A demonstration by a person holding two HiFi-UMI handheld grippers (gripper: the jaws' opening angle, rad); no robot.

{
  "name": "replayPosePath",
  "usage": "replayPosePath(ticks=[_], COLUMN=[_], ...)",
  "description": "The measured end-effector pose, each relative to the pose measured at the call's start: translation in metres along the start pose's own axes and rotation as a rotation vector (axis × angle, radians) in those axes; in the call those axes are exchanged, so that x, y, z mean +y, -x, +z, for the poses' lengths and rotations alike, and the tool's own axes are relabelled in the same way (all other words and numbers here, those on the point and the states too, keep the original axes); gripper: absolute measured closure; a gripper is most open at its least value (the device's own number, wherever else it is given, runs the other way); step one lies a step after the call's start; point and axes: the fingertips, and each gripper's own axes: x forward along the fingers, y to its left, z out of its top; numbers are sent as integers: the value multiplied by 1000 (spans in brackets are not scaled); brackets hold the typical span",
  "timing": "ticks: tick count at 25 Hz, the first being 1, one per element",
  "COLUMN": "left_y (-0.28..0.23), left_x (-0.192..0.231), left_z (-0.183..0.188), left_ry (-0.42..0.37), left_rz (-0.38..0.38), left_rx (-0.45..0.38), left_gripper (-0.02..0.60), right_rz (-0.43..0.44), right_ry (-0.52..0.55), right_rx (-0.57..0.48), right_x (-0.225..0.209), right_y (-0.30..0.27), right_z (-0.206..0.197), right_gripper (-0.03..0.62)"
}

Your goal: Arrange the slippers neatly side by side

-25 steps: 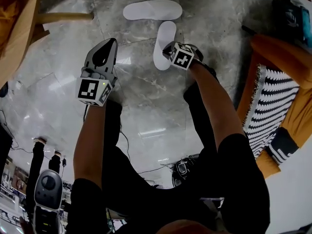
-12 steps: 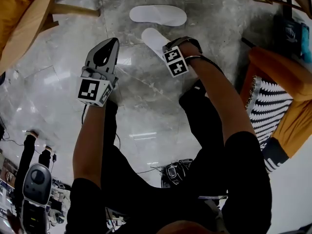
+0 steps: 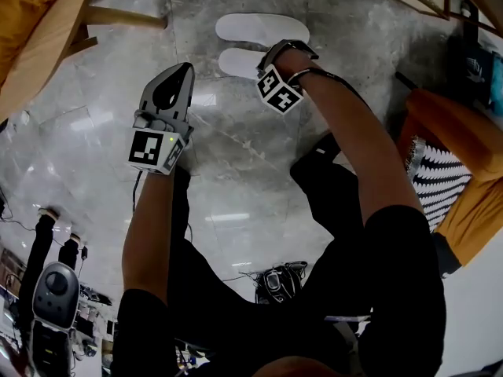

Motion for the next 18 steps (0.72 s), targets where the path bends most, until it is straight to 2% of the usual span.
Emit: replayPosePath(ticks=[5,11,18], left_y=[-1,-3,-1], left_x=[6,11,16], left_z=[-4,-1,-1], left_ry=[10,2,10], left_rz=[9,6,16], left_rx=[3,3,-5], left_gripper=[568,568,568], right_rz=[20,18,2], right_ry=[45,159,135], right_rx=[38,42,65], right_x=[-10,-12,-28], right_y=[-6,-8,-7], right_z=[-14,-4,-15], right_gripper=[559,559,559])
